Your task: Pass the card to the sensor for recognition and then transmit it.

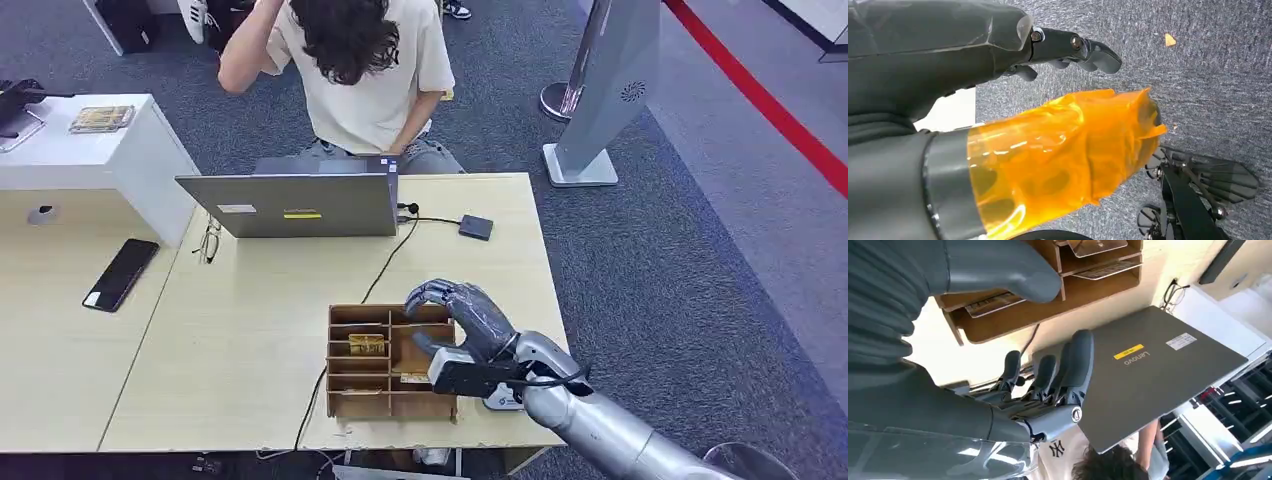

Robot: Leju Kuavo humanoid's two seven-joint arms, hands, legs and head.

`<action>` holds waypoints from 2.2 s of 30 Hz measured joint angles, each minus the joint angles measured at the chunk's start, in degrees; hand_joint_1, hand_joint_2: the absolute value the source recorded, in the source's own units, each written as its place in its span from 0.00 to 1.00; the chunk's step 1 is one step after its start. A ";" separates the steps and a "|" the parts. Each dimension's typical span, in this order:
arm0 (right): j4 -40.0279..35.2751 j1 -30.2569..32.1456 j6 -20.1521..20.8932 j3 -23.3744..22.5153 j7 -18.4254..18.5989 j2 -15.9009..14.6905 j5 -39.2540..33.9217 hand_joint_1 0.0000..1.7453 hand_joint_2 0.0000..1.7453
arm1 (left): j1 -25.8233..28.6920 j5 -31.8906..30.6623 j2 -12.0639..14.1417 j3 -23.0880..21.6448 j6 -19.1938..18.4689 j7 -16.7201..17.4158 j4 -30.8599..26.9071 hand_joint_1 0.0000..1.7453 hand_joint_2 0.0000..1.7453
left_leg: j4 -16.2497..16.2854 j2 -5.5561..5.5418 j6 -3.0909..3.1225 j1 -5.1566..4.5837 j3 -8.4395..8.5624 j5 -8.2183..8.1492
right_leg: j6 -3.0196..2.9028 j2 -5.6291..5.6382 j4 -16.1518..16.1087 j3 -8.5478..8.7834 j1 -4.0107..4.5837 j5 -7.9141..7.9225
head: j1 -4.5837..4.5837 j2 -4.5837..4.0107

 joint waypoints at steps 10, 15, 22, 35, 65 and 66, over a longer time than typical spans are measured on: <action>0.90 -0.05 -4.24 0.33 0.63 0.00 5.77 0.58 1.00 | 0.00 0.00 0.00 0.00 0.02 0.02 0.00 0.00 0.00 | 0.00 0.00 0.00 0.00 0.00 0.00 | 0.00 0.00 0.00 0.00 0.00 0.00 | 0.00 0.00; 1.44 -0.25 -5.72 0.83 1.72 -0.02 9.65 0.58 1.00 | -0.01 0.00 0.00 0.00 0.07 0.04 0.00 0.00 0.00 | 0.00 0.00 0.00 0.00 0.00 0.00 | 0.00 0.00 0.00 0.00 0.00 0.00 | 0.00 0.00; 2.25 -1.71 -5.90 2.14 4.39 -0.74 14.18 0.61 1.00 | -0.01 0.02 0.00 0.00 -0.33 0.20 0.00 0.00 0.00 | 0.00 0.00 0.02 0.00 0.00 0.02 | 0.00 -0.01 0.00 0.01 0.00 0.01 | 0.00 0.00; 3.52 -2.93 -4.68 4.35 5.62 -1.31 15.17 0.49 1.00 | -0.01 0.02 0.00 0.00 -0.77 0.37 0.00 0.00 0.00 | 0.00 -0.01 0.02 0.00 0.00 0.02 | 0.02 -0.01 0.00 0.01 0.00 0.02 | 0.00 0.00; 5.01 -3.17 -3.63 5.49 6.91 -1.38 15.01 0.40 1.00 | -0.01 0.26 0.00 0.00 -1.01 0.59 0.00 0.00 0.00 | 0.00 0.00 0.02 0.00 0.00 0.02 | 0.02 -0.01 0.00 0.01 0.00 0.02 | 0.00 0.00; 5.01 -3.17 -3.63 5.49 6.95 -1.38 15.01 0.40 1.00 | -0.01 0.26 0.00 0.00 -1.01 0.59 0.00 0.00 0.00 | 0.00 0.00 0.02 0.00 0.00 0.02 | 0.02 -0.01 0.00 0.01 0.00 0.02 | 0.00 0.00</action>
